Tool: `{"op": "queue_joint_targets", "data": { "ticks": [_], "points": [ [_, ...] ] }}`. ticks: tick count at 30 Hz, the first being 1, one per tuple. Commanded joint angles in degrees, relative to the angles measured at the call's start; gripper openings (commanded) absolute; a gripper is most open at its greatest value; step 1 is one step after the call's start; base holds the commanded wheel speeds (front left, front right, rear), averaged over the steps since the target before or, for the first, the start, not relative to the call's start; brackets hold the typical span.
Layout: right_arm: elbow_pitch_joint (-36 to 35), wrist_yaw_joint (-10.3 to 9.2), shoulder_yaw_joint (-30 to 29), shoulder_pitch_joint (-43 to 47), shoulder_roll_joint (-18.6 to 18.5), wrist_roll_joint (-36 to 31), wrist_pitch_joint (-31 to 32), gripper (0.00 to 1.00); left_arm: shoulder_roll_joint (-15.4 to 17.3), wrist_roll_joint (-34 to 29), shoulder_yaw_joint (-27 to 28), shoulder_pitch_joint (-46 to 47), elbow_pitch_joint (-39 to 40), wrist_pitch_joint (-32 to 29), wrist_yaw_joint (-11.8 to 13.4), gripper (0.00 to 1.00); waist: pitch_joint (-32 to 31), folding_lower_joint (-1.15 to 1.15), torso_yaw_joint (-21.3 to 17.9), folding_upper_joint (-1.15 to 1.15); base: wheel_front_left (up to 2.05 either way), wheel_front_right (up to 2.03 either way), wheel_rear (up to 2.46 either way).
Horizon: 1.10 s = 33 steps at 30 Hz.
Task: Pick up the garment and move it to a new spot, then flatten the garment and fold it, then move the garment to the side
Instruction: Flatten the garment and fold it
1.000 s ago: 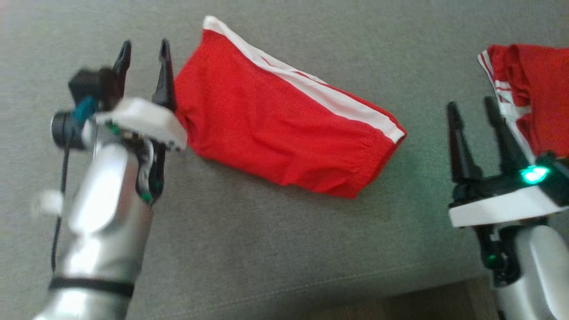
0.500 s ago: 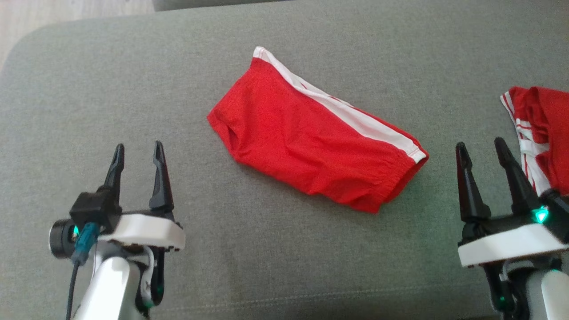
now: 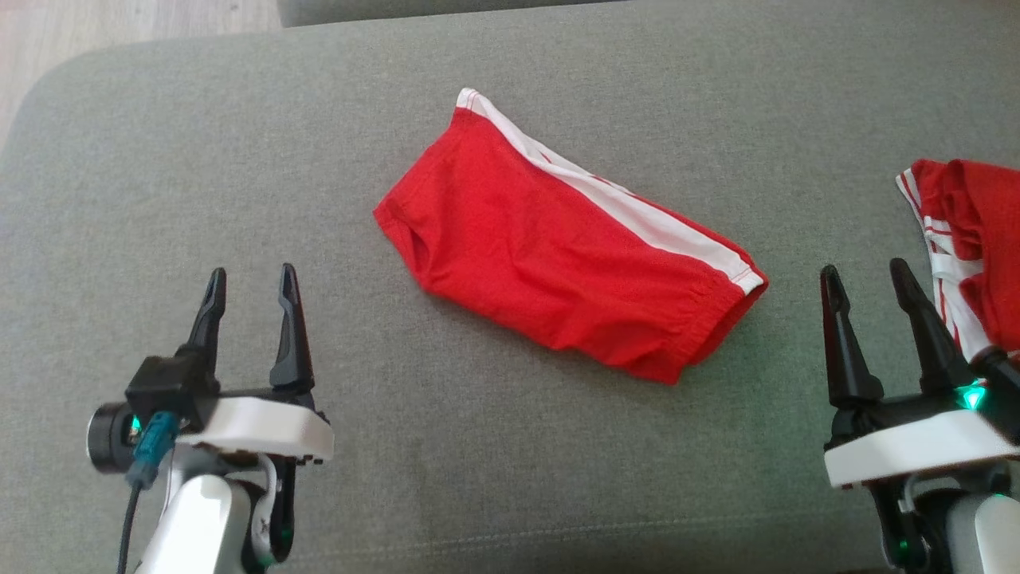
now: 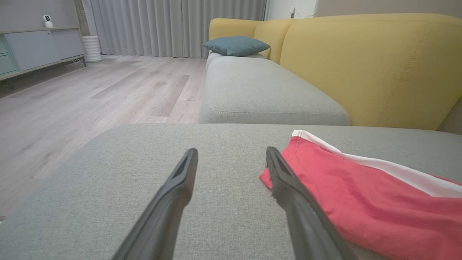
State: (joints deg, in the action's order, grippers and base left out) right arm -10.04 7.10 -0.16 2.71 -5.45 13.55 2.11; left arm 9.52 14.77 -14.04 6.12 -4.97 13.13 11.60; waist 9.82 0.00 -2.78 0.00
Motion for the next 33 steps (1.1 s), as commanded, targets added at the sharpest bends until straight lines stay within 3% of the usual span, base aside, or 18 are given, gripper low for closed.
{"op": "queue_joint_targets", "data": {
  "ticks": [1, 7, 13, 22, 28, 29, 30, 31, 33],
  "points": [
    [-2.5, 0.39, 1.1, -0.8, 0.0, -0.2, 0.1, 1.0, 1.4, -0.5, 1.7, 1.9, 2.2, -0.2, 0.3, 1.0, 0.3, 0.0, 0.0, 0.0, 0.0, 0.0, 0.0],
    [-3.3, 0.39, 1.3, -2.1, -0.2, -0.3, 0.3, 1.0, 1.2, -0.2, -2.1, 9.9, 0.5, -4.0, -4.2, 1.0, 3.4, 0.0, -0.6, 0.0, 0.0, 0.0, 0.0],
    [-3.6, 0.39, 2.2, -4.6, -0.6, -0.3, 0.1, 1.0, -1.1, 1.4, -5.5, 24.0, -12.3, -10.4, -9.8, 1.0, 7.5, 0.0, -2.8, 0.0, 0.0, 0.0, 0.0],
    [-2.2, 0.39, 2.8, -6.7, -0.7, 0.2, -1.0, 1.0, -1.8, 1.9, -5.3, 37.1, -37.5, -15.2, -10.4, 1.0, 10.6, 0.0, -5.5, 0.0, 0.0, 0.0, 0.0],
    [-1.6, 0.39, 2.5, -6.5, -0.6, 0.5, -1.2, 1.0, -2.5, 3.3, -5.6, 40.2, -45.9, -20.6, -11.6, 1.0, 10.7, 0.0, -5.8, 0.0, 0.0, 0.0, 0.0],
    [-1.5, 0.39, 2.3, -6.4, -0.6, 0.6, -1.2, 1.0, -2.8, 3.4, -5.9, 40.6, -46.9, -21.6, -11.9, 0.68, 10.6, 0.0, -5.8, 0.0, 0.0, 0.0, 0.0],
    [-1.4, 0.39, 2.2, -6.3, -0.5, 0.6, -1.2, 1.0, -3.0, 3.4, -6.3, 41.0, -47.6, -22.3, -12.2, 0.25, 10.5, 0.0, -5.7, 0.0, 0.0, 0.0, 0.0],
    [-1.4, 0.39, 2.1, -6.3, -0.5, 0.7, -1.2, 1.0, -3.2, 3.4, -6.6, 41.2, -48.2, -22.9, -12.4, 0.0, 10.4, 0.0, -5.6, 0.0, 0.0, 0.0, 0.0],
    [-1.4, 0.39, 2.2, -6.2, -0.4, 0.8, -1.1, 1.0, -3.5, 3.2, -7.4, 41.3, -49.3, -24.5, -12.8, 0.0, 10.1, 0.0, -5.3, 0.0, 0.0, 0.0, 0.0]
  ]
}}
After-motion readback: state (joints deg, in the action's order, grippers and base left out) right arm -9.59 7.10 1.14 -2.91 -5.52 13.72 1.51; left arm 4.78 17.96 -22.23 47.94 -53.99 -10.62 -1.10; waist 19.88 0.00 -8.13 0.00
